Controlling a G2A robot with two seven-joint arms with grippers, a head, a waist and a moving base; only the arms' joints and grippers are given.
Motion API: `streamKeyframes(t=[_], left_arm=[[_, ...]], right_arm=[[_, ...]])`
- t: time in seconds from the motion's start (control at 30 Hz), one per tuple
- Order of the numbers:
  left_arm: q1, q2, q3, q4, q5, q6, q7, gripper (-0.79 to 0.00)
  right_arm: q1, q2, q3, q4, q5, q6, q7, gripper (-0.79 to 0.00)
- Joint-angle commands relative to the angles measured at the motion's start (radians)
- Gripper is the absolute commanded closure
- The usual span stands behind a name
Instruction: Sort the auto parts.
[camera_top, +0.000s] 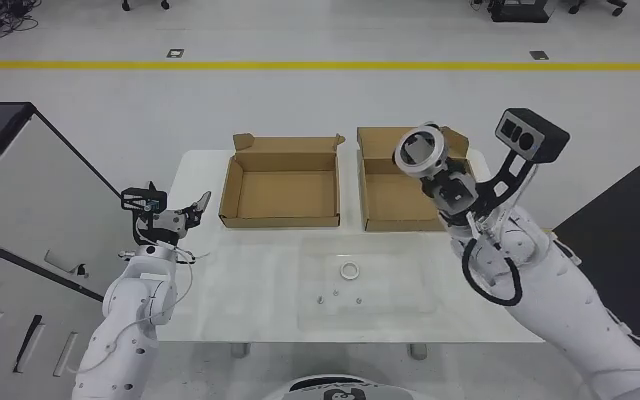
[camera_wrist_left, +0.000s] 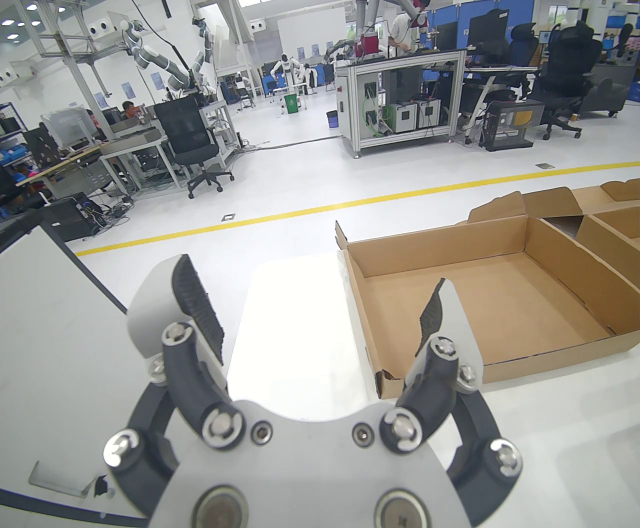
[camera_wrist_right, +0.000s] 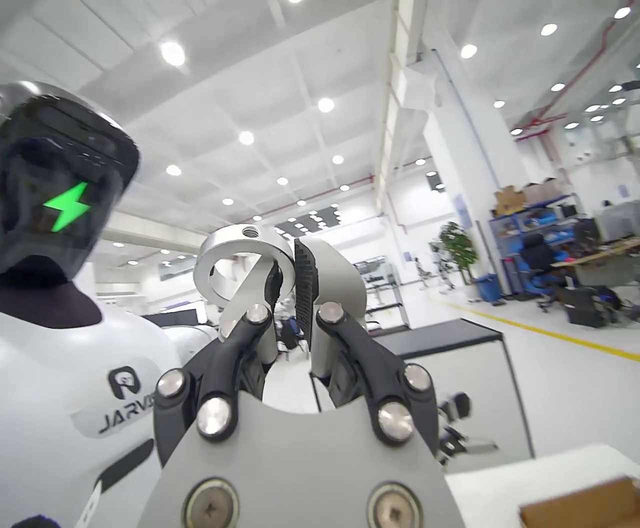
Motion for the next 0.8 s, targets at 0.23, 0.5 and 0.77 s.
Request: streamKeyframes(t=[0.23, 0.5, 0.77], left_arm=[[0.000, 0.000, 0.000, 0.000, 0.000, 0.000, 0.000, -0.785], [0.000, 0.000, 0.000, 0.000, 0.000, 0.000, 0.000, -0.785], [0.000, 0.000, 0.000, 0.000, 0.000, 0.000, 0.000, -0.785]], right_arm=[[-0.207, 0.058, 0.330, -0.024, -0.204, 0.291, 0.274, 0.000], [-0.208, 0.089, 0.491, -0.120, -0.595, 0.477, 0.627, 0.000], [-0.044, 0.091, 0.402, -0.083, -0.803, 0.462, 0.839, 0.000]])
